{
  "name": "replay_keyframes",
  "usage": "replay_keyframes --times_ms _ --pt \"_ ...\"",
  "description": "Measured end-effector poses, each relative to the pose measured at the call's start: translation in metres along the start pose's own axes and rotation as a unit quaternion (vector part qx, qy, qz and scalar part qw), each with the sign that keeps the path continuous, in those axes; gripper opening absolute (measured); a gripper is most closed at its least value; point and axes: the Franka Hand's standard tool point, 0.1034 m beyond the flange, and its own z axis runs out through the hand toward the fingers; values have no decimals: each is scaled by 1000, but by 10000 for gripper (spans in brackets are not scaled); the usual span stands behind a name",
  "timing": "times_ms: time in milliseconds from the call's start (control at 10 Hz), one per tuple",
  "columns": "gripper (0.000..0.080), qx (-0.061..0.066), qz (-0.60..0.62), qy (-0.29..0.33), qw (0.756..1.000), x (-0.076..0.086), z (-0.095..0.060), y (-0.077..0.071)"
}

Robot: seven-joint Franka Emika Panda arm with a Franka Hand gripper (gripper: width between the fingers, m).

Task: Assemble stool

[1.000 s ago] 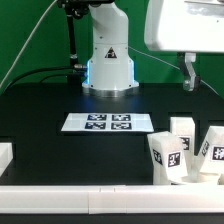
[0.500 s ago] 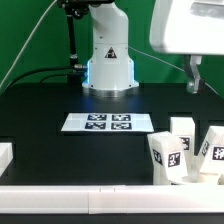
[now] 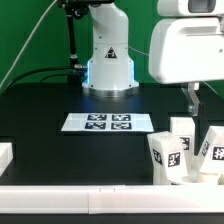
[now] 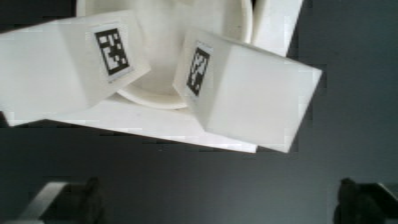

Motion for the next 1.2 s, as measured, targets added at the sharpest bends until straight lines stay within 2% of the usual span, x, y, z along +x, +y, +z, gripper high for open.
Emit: replay_keyframes --times_ms 400,500,600,700,800,1000,1100,1200 --pt "649 2 -6 -2 1000 -2 2 2" --pt "649 19 9 -6 1000 -6 9 5" --pt "649 20 -20 -7 1000 -7 15 4" --pt "649 22 -55 -3 998 -6 20 -5" --pt "649 14 -73 7 997 -2 21 -13" --pt "649 7 -134 7 991 -2 21 -8" --pt "649 -3 -177 5 984 -2 21 -6" --pt "649 -29 -245 8 969 0 18 -7"
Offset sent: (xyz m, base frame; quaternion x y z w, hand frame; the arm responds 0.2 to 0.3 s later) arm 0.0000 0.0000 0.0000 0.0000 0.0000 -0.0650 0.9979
